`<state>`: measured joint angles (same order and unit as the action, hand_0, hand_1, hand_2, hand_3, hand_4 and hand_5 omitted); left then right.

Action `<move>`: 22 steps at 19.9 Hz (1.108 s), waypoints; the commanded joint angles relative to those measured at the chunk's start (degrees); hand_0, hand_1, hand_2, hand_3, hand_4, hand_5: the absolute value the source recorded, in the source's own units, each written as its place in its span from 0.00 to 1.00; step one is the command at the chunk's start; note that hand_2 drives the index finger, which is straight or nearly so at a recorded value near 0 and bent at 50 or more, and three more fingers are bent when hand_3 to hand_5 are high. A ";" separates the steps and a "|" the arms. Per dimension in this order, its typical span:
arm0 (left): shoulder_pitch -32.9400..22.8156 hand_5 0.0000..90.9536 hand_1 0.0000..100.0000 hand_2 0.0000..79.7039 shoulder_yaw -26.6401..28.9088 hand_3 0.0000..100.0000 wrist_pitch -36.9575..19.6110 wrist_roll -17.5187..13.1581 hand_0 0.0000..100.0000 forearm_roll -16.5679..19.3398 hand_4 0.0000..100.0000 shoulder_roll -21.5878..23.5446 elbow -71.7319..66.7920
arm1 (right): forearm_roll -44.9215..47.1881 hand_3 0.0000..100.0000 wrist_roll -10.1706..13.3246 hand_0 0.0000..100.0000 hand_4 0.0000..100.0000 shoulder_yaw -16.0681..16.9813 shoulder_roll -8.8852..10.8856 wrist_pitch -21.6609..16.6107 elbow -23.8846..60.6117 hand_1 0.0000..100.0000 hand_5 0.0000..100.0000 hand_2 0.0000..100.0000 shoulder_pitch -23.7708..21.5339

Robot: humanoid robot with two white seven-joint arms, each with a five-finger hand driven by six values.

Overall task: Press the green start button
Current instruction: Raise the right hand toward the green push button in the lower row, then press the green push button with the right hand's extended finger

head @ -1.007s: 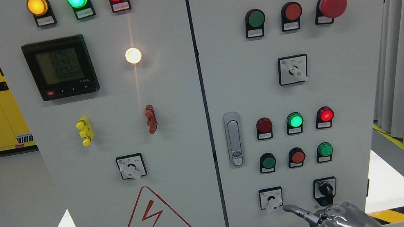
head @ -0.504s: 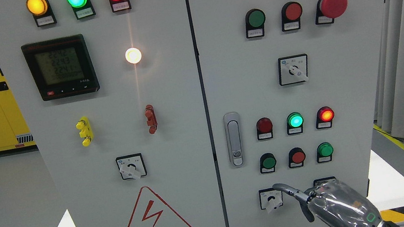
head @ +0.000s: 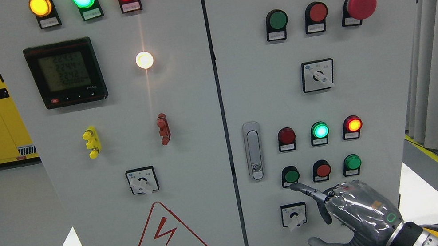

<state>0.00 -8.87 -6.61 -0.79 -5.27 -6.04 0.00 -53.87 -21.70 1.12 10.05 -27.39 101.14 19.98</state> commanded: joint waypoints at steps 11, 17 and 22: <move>1.84 0.00 0.56 0.00 0.00 0.00 0.02 0.00 0.12 0.00 0.00 -0.03 1.50 | 0.08 0.76 0.08 0.36 0.80 0.73 -0.03 1.38 -5.86 0.56 0.70 0.00 3.05; 1.84 0.00 0.56 0.00 0.00 0.00 0.02 0.00 0.12 0.00 0.00 -0.03 1.50 | 0.25 0.76 0.25 0.36 0.80 1.08 -0.03 1.47 -6.30 0.55 0.70 0.00 3.14; 1.84 0.00 0.56 0.00 0.00 0.00 0.02 0.00 0.12 0.00 0.00 -0.03 1.50 | 0.69 0.76 0.43 0.37 0.80 1.08 -0.12 1.91 -5.78 0.55 0.70 0.00 2.70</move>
<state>0.00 -8.88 -6.55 -0.79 -5.27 -6.06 0.00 -53.48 -21.23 1.45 10.01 -25.98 96.12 22.94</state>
